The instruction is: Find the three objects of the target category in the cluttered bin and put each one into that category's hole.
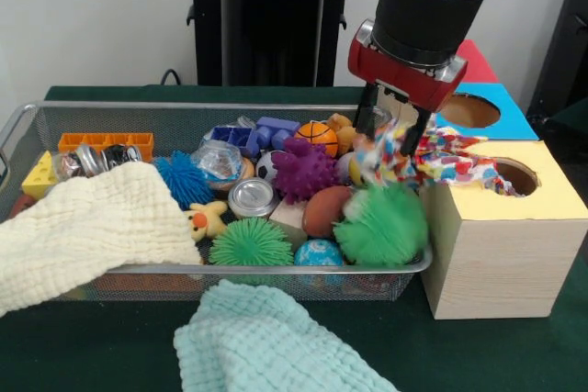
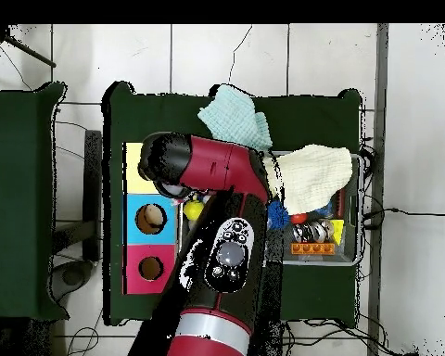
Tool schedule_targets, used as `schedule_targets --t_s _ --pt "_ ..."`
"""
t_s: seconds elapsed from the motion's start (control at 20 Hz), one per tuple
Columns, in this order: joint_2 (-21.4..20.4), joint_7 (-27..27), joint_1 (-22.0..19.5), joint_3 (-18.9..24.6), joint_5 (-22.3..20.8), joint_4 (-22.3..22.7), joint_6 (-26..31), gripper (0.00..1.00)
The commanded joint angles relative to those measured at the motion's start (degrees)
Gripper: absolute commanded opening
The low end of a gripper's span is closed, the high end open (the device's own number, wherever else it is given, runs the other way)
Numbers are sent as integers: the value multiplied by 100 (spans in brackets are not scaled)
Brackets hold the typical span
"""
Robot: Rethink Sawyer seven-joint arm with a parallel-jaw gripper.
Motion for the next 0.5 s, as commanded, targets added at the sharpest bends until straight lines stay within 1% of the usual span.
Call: schedule_targets --t_s 0.05,0.25,0.5 --pt "100 877 -67 467 110 51 -133 100" --pt "136 894 -59 454 100 -41 -54 100" --pt "132 882 -32 434 66 -33 -82 100"
